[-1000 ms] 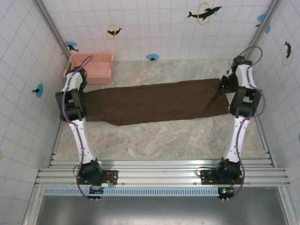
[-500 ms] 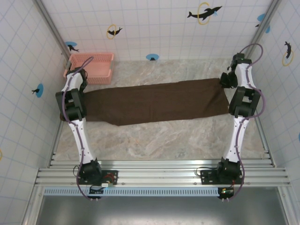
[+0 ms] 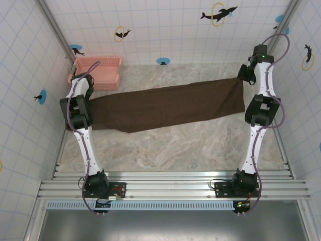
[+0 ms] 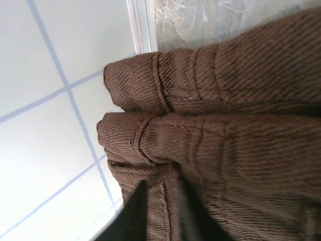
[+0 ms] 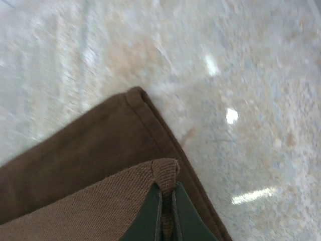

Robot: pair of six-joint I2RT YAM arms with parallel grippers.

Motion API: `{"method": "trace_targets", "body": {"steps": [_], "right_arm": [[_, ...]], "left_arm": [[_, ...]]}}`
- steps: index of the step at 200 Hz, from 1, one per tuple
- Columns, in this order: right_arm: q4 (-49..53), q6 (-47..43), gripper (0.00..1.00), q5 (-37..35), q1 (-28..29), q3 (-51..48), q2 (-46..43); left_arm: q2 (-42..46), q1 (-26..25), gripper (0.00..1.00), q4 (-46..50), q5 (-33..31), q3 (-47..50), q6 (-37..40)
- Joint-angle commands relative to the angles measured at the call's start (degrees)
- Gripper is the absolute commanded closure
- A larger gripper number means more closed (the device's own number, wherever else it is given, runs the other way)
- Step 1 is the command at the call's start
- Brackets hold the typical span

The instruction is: Roll up the long pants

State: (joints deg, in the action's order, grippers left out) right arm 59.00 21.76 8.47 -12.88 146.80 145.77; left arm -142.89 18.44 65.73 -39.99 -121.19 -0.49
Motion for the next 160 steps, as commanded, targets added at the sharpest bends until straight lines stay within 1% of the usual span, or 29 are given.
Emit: {"method": "trace_targets", "body": {"steps": [1, 14, 52, 83, 88, 92, 107, 112, 123, 126, 130, 137, 143, 150, 151, 160], "right_arm": [[-4.9, 2.7, 1.00, 0.0, -0.4, 2.7, -2.1], [-7.2, 3.6, 1.00, 1.7, -0.5, 2.8, -1.3], [-16.4, 7.0, 1.00, 2.8, 1.0, 3.4, 1.4], [-20.7, 12.2, 0.99, 2.2, 1.7, 7.2, 7.4], [-21.7, 13.2, 0.96, 2.3, 1.8, 7.4, 8.6], [-22.5, 14.1, 0.91, 2.6, 1.8, 7.4, 9.4], [-24.7, 17.8, 0.68, 3.3, 2.2, 7.6, 12.5], [-25.3, 18.2, 0.63, 3.7, 2.5, 7.9, 13.4], [-24.2, 17.7, 0.52, 1.7, 3.4, 9.1, 15.0], [-24.2, 17.1, 0.51, 1.2, 3.7, 9.2, 15.2], [-23.9, 16.2, 0.49, 0.1, 4.0, 9.4, 15.2], [-22.3, 15.2, 0.44, -2.8, 4.5, 9.5, 14.7], [-22.0, 13.9, 0.42, -4.2, 4.7, 9.2, 13.9], [-21.4, 12.8, 0.41, -5.1, 4.6, 8.9, 12.9], [-21.3, 12.7, 0.41, -5.4, 4.6, 8.9, 12.7], [-19.0, 12.4, 0.37, -6.9, 4.0, 8.6, 11.1]], "left_arm": [[2.5, -0.1, 1.00, 2.2, -2.1, 0.5, -1.0], [2.9, -0.2, 1.00, 2.2, -2.5, 1.0, -0.9], [4.0, -0.1, 1.00, 2.4, -3.1, 2.0, -0.8], [5.0, -0.1, 1.00, 2.6, -3.5, 3.5, -0.9], [5.2, -0.1, 1.00, 2.5, -3.5, 3.8, -0.8], [5.3, -0.1, 1.00, 2.5, -3.6, 4.1, -0.7], [5.6, -0.1, 1.00, 2.3, -4.0, 5.0, -0.3], [5.7, -0.1, 1.00, 2.3, -4.0, 5.2, -0.1], [6.1, -0.1, 1.00, 2.5, -4.3, 5.7, 0.1], [6.3, -0.1, 0.97, 2.5, -4.5, 5.9, 0.1], [6.5, -0.1, 0.90, 2.3, -4.8, 6.2, 0.0], [7.0, -0.1, 0.75, 2.0, -5.2, 6.8, 0.1], [7.3, -0.1, 0.65, 1.6, -5.3, 7.3, 0.1], [7.3, -0.1, 0.57, 1.0, -5.2, 7.6, 0.1], [8.4, -0.1, 0.55, 1.0, -5.3, 7.6, 0.1], [10.0, -0.2, 0.51, 1.1, -4.7, 7.6, -0.3]]}}
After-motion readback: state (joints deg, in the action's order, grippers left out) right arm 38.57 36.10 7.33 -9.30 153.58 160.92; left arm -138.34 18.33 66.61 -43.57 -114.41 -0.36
